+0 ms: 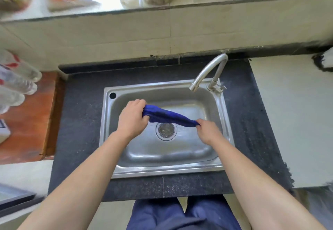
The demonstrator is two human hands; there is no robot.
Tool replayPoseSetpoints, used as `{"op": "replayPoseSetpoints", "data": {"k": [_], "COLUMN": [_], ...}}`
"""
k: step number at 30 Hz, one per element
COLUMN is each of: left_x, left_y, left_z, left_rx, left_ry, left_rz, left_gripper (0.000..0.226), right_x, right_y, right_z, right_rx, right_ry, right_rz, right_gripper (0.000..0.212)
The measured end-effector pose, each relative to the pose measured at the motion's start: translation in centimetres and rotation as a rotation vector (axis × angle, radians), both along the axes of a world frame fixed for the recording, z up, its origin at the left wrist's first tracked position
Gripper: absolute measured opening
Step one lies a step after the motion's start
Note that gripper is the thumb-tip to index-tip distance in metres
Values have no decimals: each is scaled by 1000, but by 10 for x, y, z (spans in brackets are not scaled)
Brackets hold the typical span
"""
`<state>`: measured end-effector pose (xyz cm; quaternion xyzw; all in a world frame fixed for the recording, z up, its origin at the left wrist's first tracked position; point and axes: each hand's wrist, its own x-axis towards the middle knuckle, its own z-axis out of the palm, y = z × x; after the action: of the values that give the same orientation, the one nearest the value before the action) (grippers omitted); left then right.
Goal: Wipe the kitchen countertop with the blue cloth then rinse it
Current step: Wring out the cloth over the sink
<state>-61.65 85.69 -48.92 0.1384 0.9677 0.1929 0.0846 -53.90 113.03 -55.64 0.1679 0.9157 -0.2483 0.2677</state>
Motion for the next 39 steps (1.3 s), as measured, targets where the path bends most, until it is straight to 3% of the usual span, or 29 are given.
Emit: {"op": "replayPoseSetpoints", "data": {"k": [5, 9, 11, 12, 15, 18, 25, 30, 32, 36, 39], "left_x": [-2, 0, 2, 3, 2, -1, 7, 9, 10, 22, 35], "left_y": [-5, 4, 7, 7, -1, -18, -35, -26, -26, -21, -18], "left_z": [34, 58, 68, 72, 79, 74, 24, 12, 7, 4, -1], "left_rx": [85, 101, 94, 105, 110, 66, -206, -196, -67, 460, 644], "left_ry": [-66, -72, -33, -15, 4, 23, -139, -344, -426, -835, -1006], "left_rz": [54, -20, -67, -82, -68, -44, -92, -47, 39, 273, 365], "left_gripper": [10, 20, 23, 22, 14, 19, 16, 13, 18, 26, 34], "right_x": [-15, -21, -27, -29, -29, -22, -24, -27, -28, -29, -31], "right_y": [-33, -71, -88, -95, -100, -88, -55, -34, -27, -23, -31], "right_z": [27, 58, 63, 68, 68, 73, 93, 100, 97, 88, 87], "right_rx": [-106, -349, -464, -489, -432, -418, -422, -439, -453, -642, -785], "right_ry": [57, 183, 220, 241, 338, 313, 277, 285, 303, 212, 127], "right_rz": [-170, -51, -20, -8, 41, -98, -237, -336, -427, -715, -890], "right_gripper": [32, 90, 102, 92, 28, 8, 11, 14, 14, 16, 19]}}
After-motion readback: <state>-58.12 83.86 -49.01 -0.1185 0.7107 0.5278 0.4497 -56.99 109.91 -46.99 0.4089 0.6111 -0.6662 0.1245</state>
